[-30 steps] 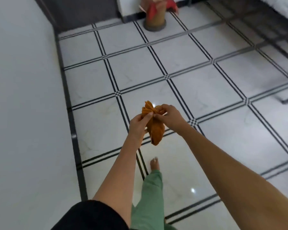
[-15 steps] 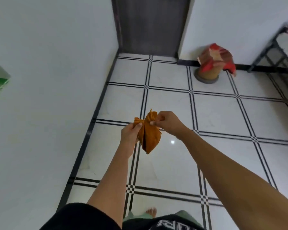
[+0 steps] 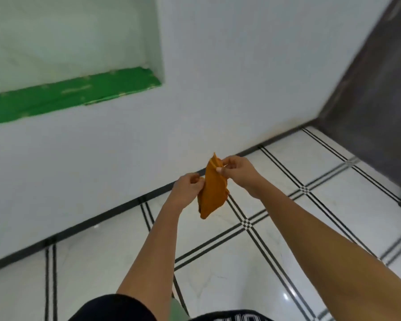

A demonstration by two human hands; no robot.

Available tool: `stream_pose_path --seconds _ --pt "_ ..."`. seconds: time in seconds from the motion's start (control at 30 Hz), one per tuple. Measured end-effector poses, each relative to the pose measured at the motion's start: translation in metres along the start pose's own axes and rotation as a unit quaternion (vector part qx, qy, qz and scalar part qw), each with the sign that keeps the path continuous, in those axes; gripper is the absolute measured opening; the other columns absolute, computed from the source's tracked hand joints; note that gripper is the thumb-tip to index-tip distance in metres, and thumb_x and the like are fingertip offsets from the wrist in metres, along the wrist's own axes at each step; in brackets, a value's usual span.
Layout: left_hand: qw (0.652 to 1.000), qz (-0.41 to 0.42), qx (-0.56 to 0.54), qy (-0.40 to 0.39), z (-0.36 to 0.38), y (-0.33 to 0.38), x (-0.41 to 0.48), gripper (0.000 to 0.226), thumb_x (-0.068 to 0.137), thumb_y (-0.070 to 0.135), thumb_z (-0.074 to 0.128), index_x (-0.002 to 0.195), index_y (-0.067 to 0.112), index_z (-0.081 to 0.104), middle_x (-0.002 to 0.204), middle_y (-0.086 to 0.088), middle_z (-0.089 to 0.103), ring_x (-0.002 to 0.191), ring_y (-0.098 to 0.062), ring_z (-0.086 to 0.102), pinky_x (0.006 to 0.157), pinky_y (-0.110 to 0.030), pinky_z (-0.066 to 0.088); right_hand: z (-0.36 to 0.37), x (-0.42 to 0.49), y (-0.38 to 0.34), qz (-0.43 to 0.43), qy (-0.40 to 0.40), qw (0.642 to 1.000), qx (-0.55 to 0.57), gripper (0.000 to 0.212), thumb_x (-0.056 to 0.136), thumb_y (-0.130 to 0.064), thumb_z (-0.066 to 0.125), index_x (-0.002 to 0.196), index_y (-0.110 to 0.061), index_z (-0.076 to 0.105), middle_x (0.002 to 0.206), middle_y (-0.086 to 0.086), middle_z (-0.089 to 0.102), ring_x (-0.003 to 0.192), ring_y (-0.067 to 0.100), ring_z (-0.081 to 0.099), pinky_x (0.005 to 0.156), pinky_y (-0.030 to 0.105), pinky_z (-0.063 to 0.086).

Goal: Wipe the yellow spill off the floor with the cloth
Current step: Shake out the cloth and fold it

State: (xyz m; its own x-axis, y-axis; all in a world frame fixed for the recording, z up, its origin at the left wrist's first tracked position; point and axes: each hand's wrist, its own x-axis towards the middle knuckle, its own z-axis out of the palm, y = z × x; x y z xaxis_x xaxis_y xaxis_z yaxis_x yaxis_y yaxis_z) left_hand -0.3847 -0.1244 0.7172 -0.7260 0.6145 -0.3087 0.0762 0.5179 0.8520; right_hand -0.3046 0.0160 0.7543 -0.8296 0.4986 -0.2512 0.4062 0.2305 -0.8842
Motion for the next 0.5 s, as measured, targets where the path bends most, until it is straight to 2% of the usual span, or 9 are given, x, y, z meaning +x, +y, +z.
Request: stream_pose_path --seconds 0.07,0.13,0.2,0.27,0.37,0.43,0.5 --pt "0.996 -0.001 -0.079 0.051 0.002 0.006 -0.017 0.035 0.096 0.029 0.048 0.129 0.019 0.051 0.128 -0.002 0.057 0.114 -0.021 0.055 0.096 -0.038 0.047 -0.004 -0.004 -0.008 -0.028 -0.045 0.999 -0.009 0.022 0.090 -0.020 0.061 0.110 -0.010 0.058 0.101 0.012 0.062 0.097 0.025 0.059 0.084 0.033 0.050" --pt "0.984 0.003 -0.154 0.086 0.001 0.012 -0.037 0.031 0.095 0.030 0.049 0.123 0.019 0.055 0.123 -0.002 0.060 0.108 -0.020 0.059 0.093 -0.035 0.050 -0.001 -0.009 -0.014 -0.058 -0.091 0.994 -0.011 0.022 0.091 -0.019 0.060 0.111 -0.011 0.058 0.097 0.011 0.064 0.093 0.023 0.061 0.075 0.026 0.051" --pt "0.975 0.003 -0.186 0.121 -0.002 0.014 -0.053 0.032 0.093 0.034 0.052 0.118 0.017 0.058 0.119 -0.003 0.062 0.106 -0.022 0.061 0.092 -0.037 0.051 0.005 -0.016 -0.018 -0.079 -0.125 0.989 -0.016 0.026 0.090 -0.020 0.060 0.115 -0.014 0.057 0.096 0.010 0.065 0.091 0.023 0.064 0.074 0.025 0.053" --pt "0.970 0.005 -0.189 0.150 -0.008 0.012 -0.069 0.031 0.090 0.034 0.056 0.113 0.014 0.061 0.114 -0.005 0.063 0.104 -0.023 0.062 0.091 -0.039 0.052 0.015 -0.026 -0.022 -0.099 -0.155 0.983 -0.015 0.030 0.090 -0.025 0.060 0.119 -0.017 0.056 0.095 0.008 0.066 0.089 0.023 0.066 0.075 0.028 0.055" --pt "0.972 0.009 -0.180 0.152 -0.020 0.007 -0.089 0.023 0.088 0.028 0.061 0.104 0.012 0.063 0.108 -0.008 0.065 0.101 -0.024 0.064 0.089 -0.039 0.053 0.028 -0.039 -0.030 -0.116 -0.183 0.976 -0.003 0.030 0.089 -0.032 0.060 0.116 -0.019 0.057 0.088 0.002 0.067 0.080 0.019 0.068 0.070 0.026 0.057" --pt "0.972 0.015 -0.176 0.154 -0.029 0.003 -0.099 0.018 0.086 0.025 0.065 0.100 0.013 0.063 0.104 -0.007 0.066 0.099 -0.023 0.064 0.085 -0.035 0.055 0.035 -0.045 -0.035 -0.115 -0.189 0.975 -0.005 0.024 0.090 -0.030 0.059 0.111 -0.018 0.058 0.087 0.001 0.067 0.074 0.017 0.068 0.061 0.022 0.057" --pt "0.974 0.012 -0.152 0.169 -0.035 0.001 -0.108 0.021 0.083 0.023 0.068 0.101 0.018 0.059 0.098 -0.003 0.065 0.093 -0.021 0.064 0.076 -0.027 0.055 0.043 -0.050 -0.040 -0.110 -0.179 0.977 -0.022 0.016 0.091 -0.025 0.058 0.104 -0.016 0.059 0.091 0.003 0.064 0.074 0.021 0.067 0.058 0.022 0.057"
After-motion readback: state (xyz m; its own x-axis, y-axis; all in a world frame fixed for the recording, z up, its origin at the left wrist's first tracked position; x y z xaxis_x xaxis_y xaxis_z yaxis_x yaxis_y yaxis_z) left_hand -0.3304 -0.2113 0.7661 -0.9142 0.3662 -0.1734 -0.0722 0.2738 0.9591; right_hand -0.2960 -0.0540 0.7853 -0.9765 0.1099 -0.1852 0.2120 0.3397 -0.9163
